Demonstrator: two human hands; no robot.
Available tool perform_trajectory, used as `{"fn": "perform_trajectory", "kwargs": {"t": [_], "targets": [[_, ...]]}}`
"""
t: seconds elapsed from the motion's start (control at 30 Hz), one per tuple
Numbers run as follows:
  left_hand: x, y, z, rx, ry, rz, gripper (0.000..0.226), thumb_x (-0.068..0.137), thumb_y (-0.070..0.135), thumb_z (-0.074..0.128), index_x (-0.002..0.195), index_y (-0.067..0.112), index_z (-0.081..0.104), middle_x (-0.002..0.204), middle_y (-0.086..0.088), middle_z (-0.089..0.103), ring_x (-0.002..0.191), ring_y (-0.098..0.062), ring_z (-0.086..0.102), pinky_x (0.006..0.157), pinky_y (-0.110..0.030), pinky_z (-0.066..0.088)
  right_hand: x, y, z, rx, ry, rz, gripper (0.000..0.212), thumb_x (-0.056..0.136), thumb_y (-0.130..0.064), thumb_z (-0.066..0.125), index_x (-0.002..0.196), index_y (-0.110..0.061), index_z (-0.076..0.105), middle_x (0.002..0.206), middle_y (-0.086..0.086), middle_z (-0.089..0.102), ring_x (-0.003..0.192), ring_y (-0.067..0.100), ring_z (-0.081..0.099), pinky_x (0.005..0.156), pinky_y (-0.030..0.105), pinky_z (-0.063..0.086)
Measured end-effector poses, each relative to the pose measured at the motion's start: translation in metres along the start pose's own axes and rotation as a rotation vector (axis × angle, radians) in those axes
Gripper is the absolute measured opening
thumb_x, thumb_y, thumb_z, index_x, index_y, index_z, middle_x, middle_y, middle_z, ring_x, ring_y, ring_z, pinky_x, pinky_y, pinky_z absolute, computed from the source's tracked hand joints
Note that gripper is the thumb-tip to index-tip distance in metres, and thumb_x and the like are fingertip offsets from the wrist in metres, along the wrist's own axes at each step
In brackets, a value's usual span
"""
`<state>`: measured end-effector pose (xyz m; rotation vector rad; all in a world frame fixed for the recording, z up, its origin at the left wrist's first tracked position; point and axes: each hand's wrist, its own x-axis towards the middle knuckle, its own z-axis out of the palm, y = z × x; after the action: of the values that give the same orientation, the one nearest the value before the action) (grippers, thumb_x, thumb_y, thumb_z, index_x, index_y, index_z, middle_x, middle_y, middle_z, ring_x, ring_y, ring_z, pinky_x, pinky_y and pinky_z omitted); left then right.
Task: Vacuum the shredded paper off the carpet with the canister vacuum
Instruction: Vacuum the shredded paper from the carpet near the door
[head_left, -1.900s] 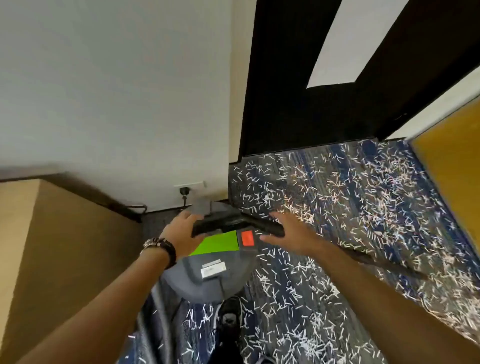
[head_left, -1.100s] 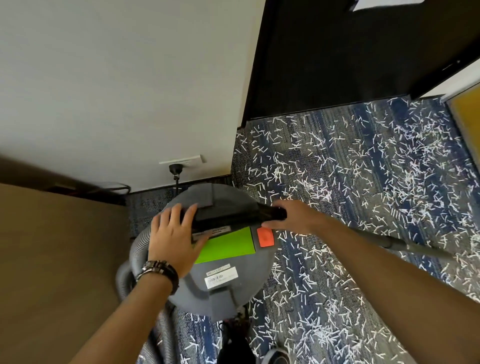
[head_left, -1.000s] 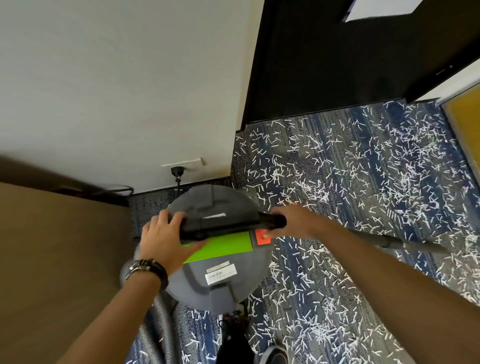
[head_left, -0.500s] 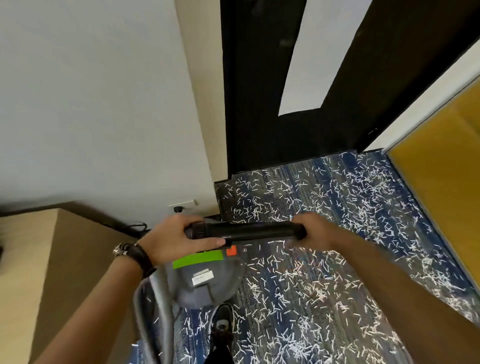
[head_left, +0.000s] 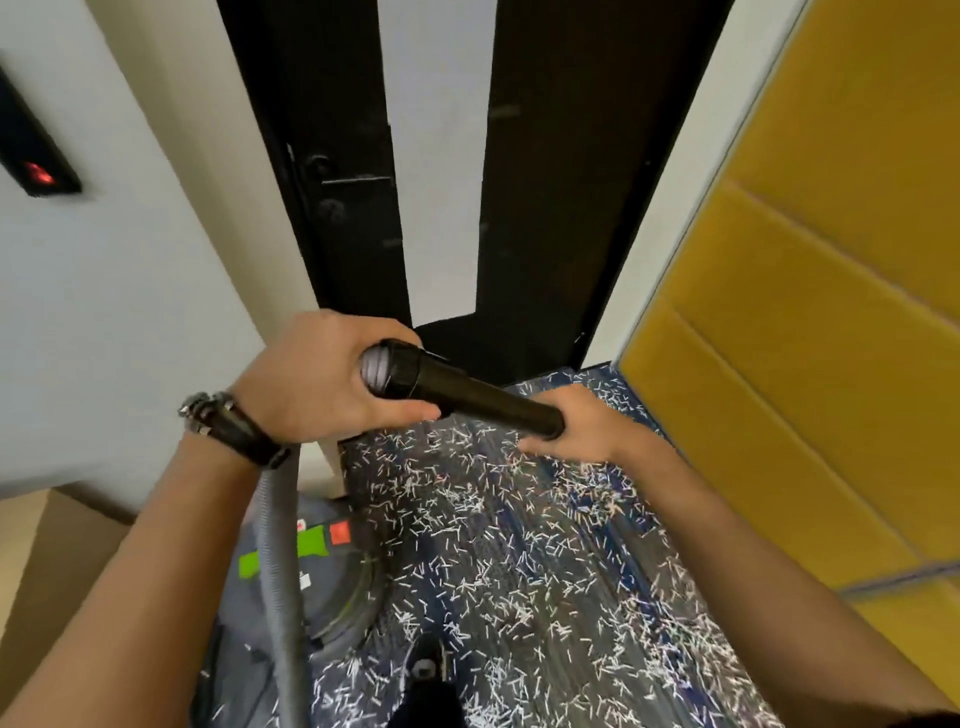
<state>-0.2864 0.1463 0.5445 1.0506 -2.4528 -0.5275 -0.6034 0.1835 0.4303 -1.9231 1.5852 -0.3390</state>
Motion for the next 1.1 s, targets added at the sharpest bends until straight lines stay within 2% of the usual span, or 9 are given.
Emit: {"fn": "perform_trajectory", "kwargs": {"t": [0.1, 0.2, 0.37, 0.5, 0.57, 0.63, 0.7, 1.0, 1.1], "targets": [[0.016, 0.018, 0.007, 0.052, -0.037, 0.06, 0.058, 0.068, 0.081, 0.072, 0.109, 0.04, 0.071, 0.086, 0.022, 0.072, 0.083, 0.0, 0.068, 0.069, -0.015, 0.049, -0.007, 0.017, -0.011, 0.019, -0.005, -0.017, 0.021, 0.081, -0.03, 0.086, 0.087, -0.02, 0.069, 0.077, -0.003, 0.068, 0.07, 0.001, 0.063, 0.061, 0.01, 0.039], [0.039, 0.02, 0.024, 0.087, -0.055, 0.079, 0.054, 0.071, 0.074, 0.08, 0.114, 0.043, 0.069, 0.092, 0.023, 0.072, 0.083, 0.002, 0.067, 0.071, -0.013, 0.048, 0.002, 0.044, -0.016, 0.027, -0.007, -0.014, 0.02, 0.083, -0.032, 0.084, 0.089, -0.021, 0.068, 0.081, -0.001, 0.07, 0.071, 0.002, 0.064, 0.065, 0.016, 0.046], [0.105, 0.001, 0.065, 0.087, -0.053, 0.067, 0.059, 0.071, 0.081, 0.065, 0.118, 0.044, 0.067, 0.093, 0.024, 0.071, 0.081, 0.003, 0.066, 0.073, -0.019, 0.053, 0.047, 0.098, -0.04, -0.015, 0.026, 0.027, 0.025, 0.083, -0.04, 0.082, 0.101, -0.025, 0.072, 0.086, -0.008, 0.072, 0.078, 0.003, 0.067, 0.075, 0.032, 0.058], [0.179, -0.011, 0.093, 0.125, -0.061, 0.087, 0.059, 0.073, 0.079, 0.07, 0.119, 0.042, 0.067, 0.095, 0.023, 0.071, 0.085, 0.002, 0.065, 0.08, -0.024, 0.054, 0.087, 0.145, -0.073, -0.044, 0.071, 0.067, 0.023, 0.081, -0.039, 0.083, 0.097, -0.029, 0.071, 0.087, -0.013, 0.071, 0.081, 0.002, 0.066, 0.075, 0.031, 0.056], [0.214, -0.013, 0.102, 0.135, -0.054, 0.108, 0.056, 0.074, 0.069, 0.081, 0.12, 0.041, 0.067, 0.097, 0.021, 0.072, 0.087, -0.003, 0.067, 0.083, -0.027, 0.054, 0.103, 0.163, -0.094, -0.037, 0.082, 0.075, 0.019, 0.081, -0.032, 0.084, 0.089, -0.036, 0.067, 0.081, -0.018, 0.067, 0.078, -0.004, 0.063, 0.069, 0.022, 0.049], [0.246, -0.014, 0.111, 0.153, -0.058, 0.123, 0.055, 0.076, 0.065, 0.084, 0.122, 0.041, 0.067, 0.099, 0.02, 0.073, 0.09, -0.005, 0.068, 0.085, -0.029, 0.054, 0.116, 0.175, -0.113, -0.045, 0.093, 0.075, 0.033, 0.08, -0.024, 0.084, 0.085, -0.047, 0.061, 0.078, -0.021, 0.064, 0.075, -0.006, 0.062, 0.067, 0.012, 0.042], [0.273, -0.017, 0.122, 0.167, -0.055, 0.138, 0.056, 0.076, 0.062, 0.085, 0.124, 0.041, 0.067, 0.102, 0.018, 0.073, 0.092, -0.007, 0.068, 0.086, -0.03, 0.054, 0.131, 0.194, -0.121, -0.035, 0.091, 0.093, 0.039, 0.08, -0.018, 0.082, 0.085, -0.049, 0.059, 0.08, -0.019, 0.066, 0.075, -0.005, 0.063, 0.067, 0.011, 0.043], [0.342, -0.043, 0.207, 0.124, -0.197, 0.006, 0.05, 0.082, 0.054, 0.083, 0.128, 0.043, 0.065, 0.106, 0.015, 0.068, 0.098, -0.008, 0.064, 0.089, -0.036, 0.055, 0.18, 0.284, -0.103, 0.025, 0.071, 0.225, 0.014, 0.083, -0.014, 0.077, 0.095, -0.018, 0.072, 0.086, -0.003, 0.073, 0.079, 0.011, 0.07, 0.077, 0.028, 0.057], [0.353, -0.04, 0.23, 0.095, -0.24, -0.02, 0.046, 0.086, 0.053, 0.079, 0.129, 0.043, 0.065, 0.105, 0.015, 0.067, 0.096, -0.008, 0.063, 0.088, -0.036, 0.055, 0.18, 0.301, -0.095, 0.057, 0.027, 0.246, 0.027, 0.083, -0.02, 0.078, 0.109, -0.017, 0.072, 0.094, 0.0, 0.075, 0.085, 0.013, 0.071, 0.085, 0.029, 0.058]]}}
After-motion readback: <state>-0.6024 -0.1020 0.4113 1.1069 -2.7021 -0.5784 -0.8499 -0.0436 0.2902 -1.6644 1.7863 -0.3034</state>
